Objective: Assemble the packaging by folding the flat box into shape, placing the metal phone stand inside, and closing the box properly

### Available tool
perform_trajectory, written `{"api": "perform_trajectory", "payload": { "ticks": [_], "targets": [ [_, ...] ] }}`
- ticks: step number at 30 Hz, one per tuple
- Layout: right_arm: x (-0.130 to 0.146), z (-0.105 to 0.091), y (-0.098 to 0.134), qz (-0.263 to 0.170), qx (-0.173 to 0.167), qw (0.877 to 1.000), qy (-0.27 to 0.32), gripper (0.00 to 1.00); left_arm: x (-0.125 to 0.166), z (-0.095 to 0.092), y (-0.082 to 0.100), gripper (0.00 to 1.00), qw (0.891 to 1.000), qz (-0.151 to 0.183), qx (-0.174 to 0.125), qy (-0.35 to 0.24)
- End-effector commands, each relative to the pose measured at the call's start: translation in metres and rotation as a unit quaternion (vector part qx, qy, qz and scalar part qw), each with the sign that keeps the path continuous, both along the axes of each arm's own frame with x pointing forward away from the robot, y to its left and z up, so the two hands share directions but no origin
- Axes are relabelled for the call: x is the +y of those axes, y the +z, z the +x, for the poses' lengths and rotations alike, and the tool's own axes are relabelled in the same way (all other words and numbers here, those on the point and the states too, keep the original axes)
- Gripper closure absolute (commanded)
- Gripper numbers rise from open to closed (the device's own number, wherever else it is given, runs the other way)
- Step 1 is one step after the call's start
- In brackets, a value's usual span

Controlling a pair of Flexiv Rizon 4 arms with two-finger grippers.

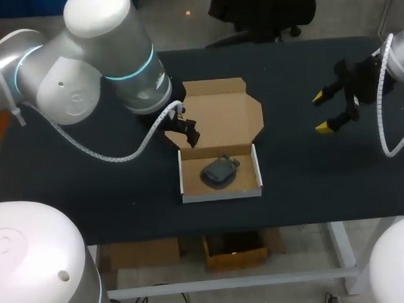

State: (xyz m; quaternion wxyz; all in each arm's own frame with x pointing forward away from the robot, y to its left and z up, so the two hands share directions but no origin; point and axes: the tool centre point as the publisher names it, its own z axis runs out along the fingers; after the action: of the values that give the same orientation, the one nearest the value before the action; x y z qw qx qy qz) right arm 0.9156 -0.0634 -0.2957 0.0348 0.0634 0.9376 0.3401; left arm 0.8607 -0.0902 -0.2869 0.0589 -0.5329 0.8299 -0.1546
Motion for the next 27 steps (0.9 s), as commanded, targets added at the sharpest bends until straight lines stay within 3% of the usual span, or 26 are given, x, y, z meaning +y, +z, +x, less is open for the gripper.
{"api": "perform_trajectory", "payload": {
  "ticks": [1, 3, 9, 13, 21, 27],
  "targets": [
    [-0.002, 0.0, 0.0, 0.003, 0.001, 1.0, 0.003, 0.0, 0.017, 0.015, 0.0, 0.0, 1.0, -0.015, 0.01, -0.013],
    [-0.002, 0.0, 0.0, 0.003, 0.001, 1.0, 0.003, 0.0, 0.025, 0.024, 0.0, 0.0, 0.999, -0.02, 0.011, -0.024],
    [-0.002, 0.0, 0.0, 0.003, 0.001, 1.0, 0.003, 0.0, 0.051, 0.046, 0.001, 0.0, 0.994, -0.086, 0.004, -0.07],
    [-0.002, 0.0, 0.0, 0.003, 0.001, 1.0, 0.003, 0.0, 0.064, 0.063, 0.0, 0.0, 0.99, -0.113, 0.005, -0.088],
    [-0.002, 0.0, 0.0, 0.003, 0.001, 1.0, 0.003, 0.0, 0.082, 0.081, -0.004, 0.0, 0.975, -0.175, 0.0, -0.139],
    [-0.002, 0.0, 0.0, 0.003, 0.001, 1.0, 0.003, 0.0, 0.088, 0.089, -0.006, 0.0, 0.957, -0.226, -0.004, -0.179]
  ]
}}
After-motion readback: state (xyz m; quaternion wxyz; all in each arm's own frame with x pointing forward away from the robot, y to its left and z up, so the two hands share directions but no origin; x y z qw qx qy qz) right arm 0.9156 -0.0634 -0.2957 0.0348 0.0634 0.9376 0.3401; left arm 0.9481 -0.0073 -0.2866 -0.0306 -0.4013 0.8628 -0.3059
